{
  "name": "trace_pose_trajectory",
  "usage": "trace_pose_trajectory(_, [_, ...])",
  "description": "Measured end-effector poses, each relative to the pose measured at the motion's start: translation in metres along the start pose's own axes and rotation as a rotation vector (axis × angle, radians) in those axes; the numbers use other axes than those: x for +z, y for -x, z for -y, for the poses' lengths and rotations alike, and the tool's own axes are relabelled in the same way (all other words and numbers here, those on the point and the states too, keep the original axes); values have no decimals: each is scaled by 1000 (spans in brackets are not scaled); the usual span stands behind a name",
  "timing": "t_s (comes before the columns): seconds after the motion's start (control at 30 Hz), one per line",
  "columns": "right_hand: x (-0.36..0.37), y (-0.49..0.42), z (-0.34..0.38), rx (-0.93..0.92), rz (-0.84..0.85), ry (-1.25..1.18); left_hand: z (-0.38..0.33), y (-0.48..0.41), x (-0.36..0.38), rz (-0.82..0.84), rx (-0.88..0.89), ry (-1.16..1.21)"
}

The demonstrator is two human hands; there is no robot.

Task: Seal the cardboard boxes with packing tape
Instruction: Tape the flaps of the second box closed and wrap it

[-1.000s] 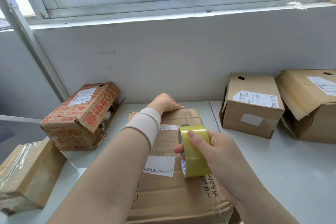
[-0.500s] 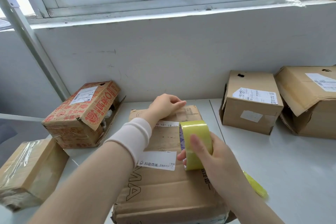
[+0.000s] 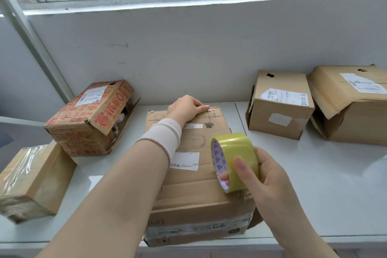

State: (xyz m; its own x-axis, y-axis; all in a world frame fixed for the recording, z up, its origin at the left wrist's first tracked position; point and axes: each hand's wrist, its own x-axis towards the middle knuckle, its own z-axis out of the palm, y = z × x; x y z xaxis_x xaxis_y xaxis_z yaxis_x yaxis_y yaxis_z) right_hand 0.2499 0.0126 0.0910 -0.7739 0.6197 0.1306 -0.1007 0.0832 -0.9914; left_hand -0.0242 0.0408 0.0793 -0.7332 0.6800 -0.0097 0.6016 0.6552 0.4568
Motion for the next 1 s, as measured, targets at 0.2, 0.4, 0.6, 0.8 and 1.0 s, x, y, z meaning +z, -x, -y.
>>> trace_pose_trajectory(0.2, [8, 11, -5, -27, 49, 76, -2, 3, 1, -21, -5, -2])
trace_pose_trajectory(0.4, [12, 26, 20, 33, -60, 19, -4, 7, 2, -46, -16, -5])
trace_pose_trajectory(0.6, [6, 45, 30, 128, -98, 86, -6, 7, 3, -56, -25, -20])
trace_pose_trajectory(0.8, [5, 60, 27, 263, -94, 115, -5, 6, 3, -60, -31, -35])
trace_pose_trajectory(1.0, [8, 64, 22, 266, -135, 89, -3, 8, 2, -18, 87, -45])
